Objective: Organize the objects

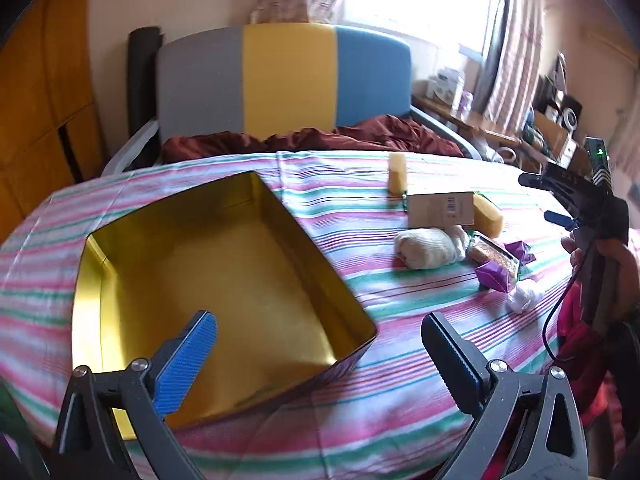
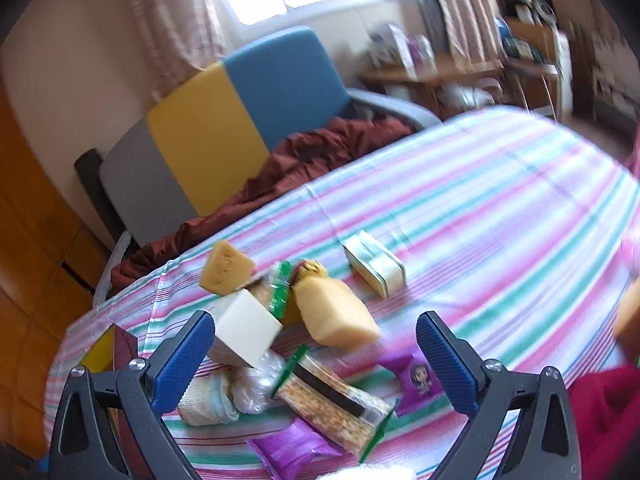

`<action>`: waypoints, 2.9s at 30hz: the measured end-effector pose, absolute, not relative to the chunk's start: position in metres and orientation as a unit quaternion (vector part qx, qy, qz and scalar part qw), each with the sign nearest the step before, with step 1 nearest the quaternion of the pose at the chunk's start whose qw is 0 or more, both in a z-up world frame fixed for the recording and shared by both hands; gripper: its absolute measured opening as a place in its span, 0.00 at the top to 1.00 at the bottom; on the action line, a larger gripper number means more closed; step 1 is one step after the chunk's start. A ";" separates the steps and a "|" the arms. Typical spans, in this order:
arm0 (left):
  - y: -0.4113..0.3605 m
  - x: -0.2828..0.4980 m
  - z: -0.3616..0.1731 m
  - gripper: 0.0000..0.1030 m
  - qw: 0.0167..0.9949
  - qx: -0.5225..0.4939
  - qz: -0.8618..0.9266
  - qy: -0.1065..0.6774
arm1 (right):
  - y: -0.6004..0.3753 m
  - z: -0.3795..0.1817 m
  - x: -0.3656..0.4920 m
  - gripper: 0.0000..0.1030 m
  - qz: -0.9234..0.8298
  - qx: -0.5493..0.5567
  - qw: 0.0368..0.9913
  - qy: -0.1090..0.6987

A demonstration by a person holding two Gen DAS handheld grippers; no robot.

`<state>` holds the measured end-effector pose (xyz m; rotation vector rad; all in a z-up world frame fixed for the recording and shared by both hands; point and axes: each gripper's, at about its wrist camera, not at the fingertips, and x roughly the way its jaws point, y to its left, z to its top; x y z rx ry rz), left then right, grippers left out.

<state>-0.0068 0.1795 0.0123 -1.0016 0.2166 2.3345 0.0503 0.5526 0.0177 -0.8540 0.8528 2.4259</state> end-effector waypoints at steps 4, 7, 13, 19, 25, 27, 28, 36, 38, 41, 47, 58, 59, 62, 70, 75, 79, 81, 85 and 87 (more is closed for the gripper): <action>0.216 -0.019 0.012 0.00 0.315 -0.397 0.858 0.083 | 0.565 0.013 0.058 0.00 0.864 -0.290 0.203 0.358; 0.246 -0.031 0.006 0.00 0.323 -0.424 0.842 0.084 | 0.568 0.013 0.062 0.00 0.864 -0.283 0.187 0.373; 0.301 -0.045 -0.014 0.00 0.322 -0.447 0.828 0.102 | 0.572 0.010 0.062 0.00 0.861 -0.274 0.170 0.393; 0.338 -0.064 -0.036 0.02 0.306 -0.479 0.818 0.091 | 0.570 0.009 0.059 0.00 0.861 -0.279 0.156 0.394; 0.368 -0.073 -0.045 0.02 0.300 -0.480 0.819 0.097 | 0.569 0.006 0.058 0.00 0.859 -0.284 0.147 0.399; 0.376 -0.079 -0.052 0.02 0.292 -0.481 0.820 0.103 | 0.570 0.005 0.059 0.00 0.858 -0.285 0.145 0.403; 0.378 -0.083 -0.057 0.03 0.287 -0.484 0.820 0.104 | 0.570 0.004 0.059 0.00 0.857 -0.285 0.144 0.404; 0.372 -0.091 -0.080 0.32 0.314 -0.495 0.808 0.058 | 0.567 0.003 0.055 0.00 0.857 -0.294 0.150 0.397; 0.369 -0.084 -0.077 0.33 0.318 -0.490 0.809 0.062 | 0.567 0.002 0.055 0.00 0.856 -0.297 0.153 0.395; 0.359 -0.073 -0.078 0.34 0.326 -0.467 0.820 0.064 | 0.569 0.000 0.055 0.00 0.852 -0.301 0.161 0.397; 0.364 -0.070 -0.086 0.30 0.343 -0.440 0.823 0.101 | 0.567 -0.009 0.046 0.03 0.840 -0.334 0.151 0.399; 0.357 -0.043 -0.086 0.37 0.333 -0.420 0.833 0.138 | 0.571 -0.018 0.041 0.06 0.827 -0.357 0.154 0.405; 0.354 -0.039 -0.084 0.37 0.333 -0.421 0.832 0.139 | 0.572 -0.019 0.041 0.06 0.825 -0.360 0.155 0.406; 0.341 -0.023 -0.081 0.37 0.335 -0.421 0.831 0.143 | 0.572 -0.022 0.040 0.07 0.822 -0.367 0.157 0.406; 0.305 0.009 -0.065 0.37 0.355 -0.419 0.825 0.136 | 0.566 -0.020 0.037 0.08 0.826 -0.376 0.147 0.393; 0.285 0.019 -0.041 0.37 0.369 -0.399 0.830 0.122 | 0.554 -0.012 0.029 0.08 0.838 -0.379 0.130 0.370; 0.268 0.020 -0.024 0.37 0.374 -0.384 0.837 0.108 | 0.545 0.007 0.002 0.08 0.851 -0.374 0.118 0.350; 0.258 0.019 -0.018 0.37 0.371 -0.377 0.842 0.105 | 0.539 0.015 -0.023 0.08 0.860 -0.380 0.120 0.319; 0.236 0.014 -0.012 0.37 0.360 -0.378 0.848 0.088 | 0.533 0.008 -0.070 0.08 0.858 -0.413 0.125 0.278; 0.225 0.011 -0.012 0.37 0.351 -0.382 0.851 0.080 | 0.528 -0.004 -0.082 0.08 0.848 -0.437 0.116 0.276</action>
